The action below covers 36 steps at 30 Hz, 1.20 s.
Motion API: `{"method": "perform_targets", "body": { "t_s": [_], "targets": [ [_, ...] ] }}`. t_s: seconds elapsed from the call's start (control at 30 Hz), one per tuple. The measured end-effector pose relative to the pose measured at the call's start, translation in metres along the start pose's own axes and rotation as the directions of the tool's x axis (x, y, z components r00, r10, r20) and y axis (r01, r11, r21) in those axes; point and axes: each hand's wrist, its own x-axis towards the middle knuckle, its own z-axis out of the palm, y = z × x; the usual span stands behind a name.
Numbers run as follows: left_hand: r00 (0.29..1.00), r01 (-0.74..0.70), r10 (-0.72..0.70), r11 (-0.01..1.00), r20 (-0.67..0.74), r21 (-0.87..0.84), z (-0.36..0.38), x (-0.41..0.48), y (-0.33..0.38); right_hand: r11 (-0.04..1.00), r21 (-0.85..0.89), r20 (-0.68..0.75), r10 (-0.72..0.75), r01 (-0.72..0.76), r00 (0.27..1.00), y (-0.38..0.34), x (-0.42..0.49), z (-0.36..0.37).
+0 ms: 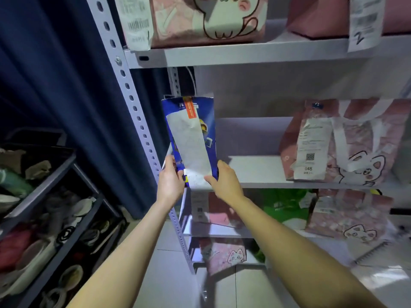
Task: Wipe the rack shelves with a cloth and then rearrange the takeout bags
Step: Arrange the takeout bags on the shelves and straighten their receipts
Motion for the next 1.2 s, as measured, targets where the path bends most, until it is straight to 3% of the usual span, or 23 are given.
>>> {"method": "perform_targets", "body": {
  "t_s": [0.2,0.33,0.5,0.57,0.63,0.73,0.9,1.2],
  "targets": [
    [0.998,0.058,-0.059,0.998,0.025,0.016,-0.006,0.012,-0.001,0.999,0.008,-0.029,0.045,-0.044,0.999,-0.019,0.014,0.016],
    [0.998,-0.002,0.002,1.0,0.065,-0.002,-0.014,-0.009,-0.005,0.998,0.01,-0.005,0.065,-0.065,0.998,-0.011,0.002,0.017],
    [0.982,-0.067,0.07,0.997,-0.175,0.023,-0.018,-0.048,-0.014,0.996,0.075,-0.157,0.052,-0.041,0.986,0.019,-0.033,-0.01],
    [0.973,-0.08,0.091,0.995,-0.212,0.058,-0.013,-0.055,-0.011,0.999,0.04,-0.206,0.027,-0.019,0.978,0.04,-0.051,-0.025],
    [0.983,-0.098,0.107,0.993,-0.15,0.069,-0.003,-0.057,0.0,0.999,0.011,-0.221,0.041,-0.039,0.974,0.06,-0.067,-0.043],
    [0.985,-0.166,0.164,0.985,0.052,0.047,0.022,-0.058,0.027,0.994,-0.007,-0.185,0.108,-0.111,0.977,0.088,-0.082,-0.076],
    [0.867,-0.265,0.219,0.963,0.447,0.043,0.081,-0.073,0.084,0.989,0.005,-0.05,0.148,-0.148,0.988,0.138,-0.101,-0.139],
    [0.783,-0.309,0.242,0.951,0.573,0.02,0.2,-0.132,0.2,0.989,-0.099,-0.043,0.108,-0.112,0.993,0.239,-0.151,-0.275]
  ]
}}
